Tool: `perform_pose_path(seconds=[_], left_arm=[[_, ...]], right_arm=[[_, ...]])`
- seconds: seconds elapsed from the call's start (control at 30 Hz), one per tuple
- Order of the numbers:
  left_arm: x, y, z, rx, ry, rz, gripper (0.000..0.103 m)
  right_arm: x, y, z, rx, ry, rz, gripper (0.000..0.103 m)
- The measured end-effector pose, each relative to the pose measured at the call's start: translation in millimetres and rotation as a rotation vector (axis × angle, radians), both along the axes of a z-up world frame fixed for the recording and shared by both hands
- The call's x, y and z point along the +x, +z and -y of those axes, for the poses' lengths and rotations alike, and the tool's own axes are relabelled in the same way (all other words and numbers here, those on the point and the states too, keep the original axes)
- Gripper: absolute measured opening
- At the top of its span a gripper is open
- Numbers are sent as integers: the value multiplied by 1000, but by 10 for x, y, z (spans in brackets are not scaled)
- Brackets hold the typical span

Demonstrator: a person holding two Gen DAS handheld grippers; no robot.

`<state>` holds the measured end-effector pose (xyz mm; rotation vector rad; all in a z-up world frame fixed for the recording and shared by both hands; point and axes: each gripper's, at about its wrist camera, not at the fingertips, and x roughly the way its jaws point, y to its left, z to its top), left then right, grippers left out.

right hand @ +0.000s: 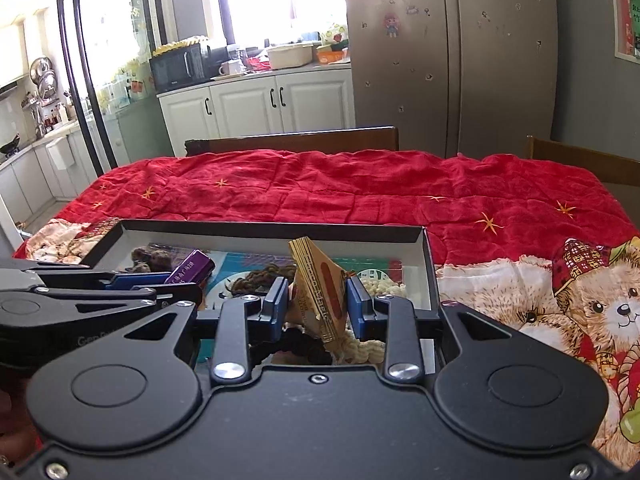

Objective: Organize objects
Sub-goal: 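Lower the purple pen into the box while the right gripper lowers the tan card beside it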

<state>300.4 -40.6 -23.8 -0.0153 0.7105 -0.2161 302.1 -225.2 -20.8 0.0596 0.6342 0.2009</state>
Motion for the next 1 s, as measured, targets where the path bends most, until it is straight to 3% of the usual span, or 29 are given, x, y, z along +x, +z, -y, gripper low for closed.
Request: perform_pose_path(seconds=[1.0], left_arm=[[160,-166,93,14,-6,-39,22]], right_arm=[[118,-73,-87,-49,7,-13,30]])
